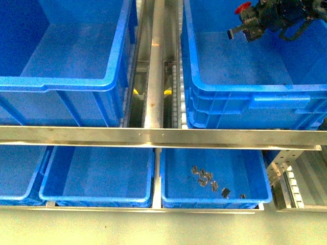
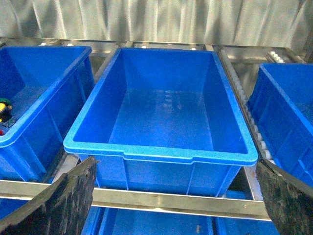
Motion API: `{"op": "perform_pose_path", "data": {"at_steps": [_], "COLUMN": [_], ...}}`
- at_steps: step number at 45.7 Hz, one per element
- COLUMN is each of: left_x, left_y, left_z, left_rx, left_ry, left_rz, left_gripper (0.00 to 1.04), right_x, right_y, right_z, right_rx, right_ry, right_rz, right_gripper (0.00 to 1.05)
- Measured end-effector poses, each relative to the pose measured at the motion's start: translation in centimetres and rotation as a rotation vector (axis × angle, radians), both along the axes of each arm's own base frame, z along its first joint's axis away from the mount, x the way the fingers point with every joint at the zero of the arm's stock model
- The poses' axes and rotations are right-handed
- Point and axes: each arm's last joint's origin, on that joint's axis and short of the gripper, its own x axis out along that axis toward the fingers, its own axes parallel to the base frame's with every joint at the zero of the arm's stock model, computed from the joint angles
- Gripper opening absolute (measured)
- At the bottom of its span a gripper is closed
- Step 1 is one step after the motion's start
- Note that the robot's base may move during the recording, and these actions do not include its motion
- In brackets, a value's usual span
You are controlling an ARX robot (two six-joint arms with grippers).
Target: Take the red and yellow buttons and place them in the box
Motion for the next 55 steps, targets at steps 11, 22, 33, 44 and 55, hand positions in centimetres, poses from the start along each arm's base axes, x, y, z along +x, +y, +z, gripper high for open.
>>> {"op": "perform_pose_path", "data": {"at_steps": [11, 22, 33, 44, 55], "left_x": [0.0, 0.0, 0.0, 0.0, 0.0], "left_y": [0.0, 0.0, 0.0, 0.0, 0.0], "left_z": [0.0, 0.0, 0.0, 0.0, 0.0], "left_rx": [0.0, 0.0, 0.0, 0.0, 0.0], "left_ry": [0.0, 0.0, 0.0, 0.0, 0.0], "left_rz": [0.0, 0.0, 0.0, 0.0, 0.0], "left_gripper": [0.97, 0.97, 0.97, 0.97, 0.97], "right_x": [7.0, 9.4, 10.1, 9.5, 2.1], "right_y": [-0.3, -0.2, -0.3, -1.0, -2.0], "right_z": [-2.1, -3.7, -5.4, -3.2, 2.4], "right_rx": [-0.011, -0.035, -0.057, 0.001, 0.067], "right_ry": [0.059, 0.097, 0.122, -0.025, -0.128], "right_rz": [-0.138, -0.194, -0.195, -0.217, -0.118], "right_gripper": [0.26, 0.26, 0.39, 0.91, 0.97]}}
